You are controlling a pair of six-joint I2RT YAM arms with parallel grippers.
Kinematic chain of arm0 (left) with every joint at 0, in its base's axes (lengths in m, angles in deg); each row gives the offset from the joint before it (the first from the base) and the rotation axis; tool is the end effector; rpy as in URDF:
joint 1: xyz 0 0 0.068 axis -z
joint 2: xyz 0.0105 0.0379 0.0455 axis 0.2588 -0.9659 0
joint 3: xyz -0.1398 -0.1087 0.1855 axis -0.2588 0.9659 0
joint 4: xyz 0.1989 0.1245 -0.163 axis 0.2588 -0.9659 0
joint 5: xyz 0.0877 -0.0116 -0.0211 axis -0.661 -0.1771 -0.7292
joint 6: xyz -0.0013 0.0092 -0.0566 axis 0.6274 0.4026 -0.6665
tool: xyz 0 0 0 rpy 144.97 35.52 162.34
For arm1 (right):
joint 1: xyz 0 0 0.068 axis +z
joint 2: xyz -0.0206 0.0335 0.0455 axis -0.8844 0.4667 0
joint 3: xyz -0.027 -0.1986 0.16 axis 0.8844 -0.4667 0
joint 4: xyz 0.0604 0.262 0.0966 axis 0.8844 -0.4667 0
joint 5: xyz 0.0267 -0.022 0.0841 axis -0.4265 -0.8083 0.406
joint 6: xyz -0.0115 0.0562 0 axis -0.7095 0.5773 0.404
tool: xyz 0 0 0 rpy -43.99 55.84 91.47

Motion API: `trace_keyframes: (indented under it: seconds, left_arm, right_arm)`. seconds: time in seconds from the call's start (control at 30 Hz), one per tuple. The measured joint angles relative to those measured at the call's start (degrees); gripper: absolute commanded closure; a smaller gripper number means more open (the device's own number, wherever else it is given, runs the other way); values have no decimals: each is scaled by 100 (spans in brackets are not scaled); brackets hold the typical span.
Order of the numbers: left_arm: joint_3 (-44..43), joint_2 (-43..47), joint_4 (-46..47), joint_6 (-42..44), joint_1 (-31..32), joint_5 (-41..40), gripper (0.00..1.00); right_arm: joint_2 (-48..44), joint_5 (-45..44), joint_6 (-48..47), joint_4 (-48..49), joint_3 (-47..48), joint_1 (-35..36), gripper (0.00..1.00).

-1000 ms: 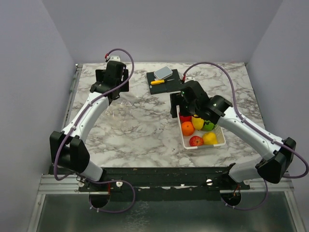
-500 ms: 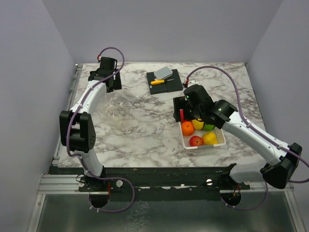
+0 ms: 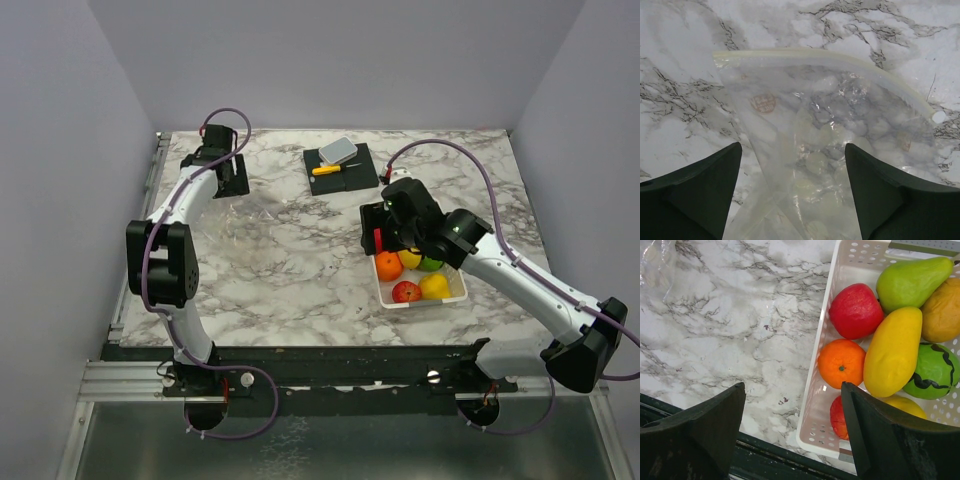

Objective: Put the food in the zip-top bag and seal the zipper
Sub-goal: Pick up the zipper food storage bag at the center of the board.

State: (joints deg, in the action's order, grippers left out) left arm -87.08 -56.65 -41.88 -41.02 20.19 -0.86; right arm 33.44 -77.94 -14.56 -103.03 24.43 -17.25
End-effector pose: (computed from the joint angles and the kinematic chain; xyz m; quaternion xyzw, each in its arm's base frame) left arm 0.4260 -0.0289 0.2324 -0.1112 0.9398 0.0633 0.3167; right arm 0.2206 0.2060 0.3239 -0.1228 0.9130 0.1156 0.3714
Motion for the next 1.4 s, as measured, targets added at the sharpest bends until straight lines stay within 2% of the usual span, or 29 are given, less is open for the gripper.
trace_keyframes:
  seconds: [0.13, 0.23, 0.43, 0.9, 1.4]
  left_arm:
    - [81, -72, -2, -17, -17, 111, 33]
    - [94, -157, -7, -15, -35, 175, 49]
    - [107, -186, -11, -24, -37, 304, 100]
    - [391, -72, 7, 68, -37, 520, 100]
    - [1191, 1421, 247, 190, 52, 1513, 100]
  right_arm:
    - [0, 2, 0, 0, 0, 0, 18]
    - [0, 7, 2, -2, 0, 0, 19]
    - [-20, 15, 2, -11, 0, 0, 19]
    - [-33, 170, 55, -26, 0, 0, 21]
    - [-212, 496, 114, -203, 372, 0, 22]
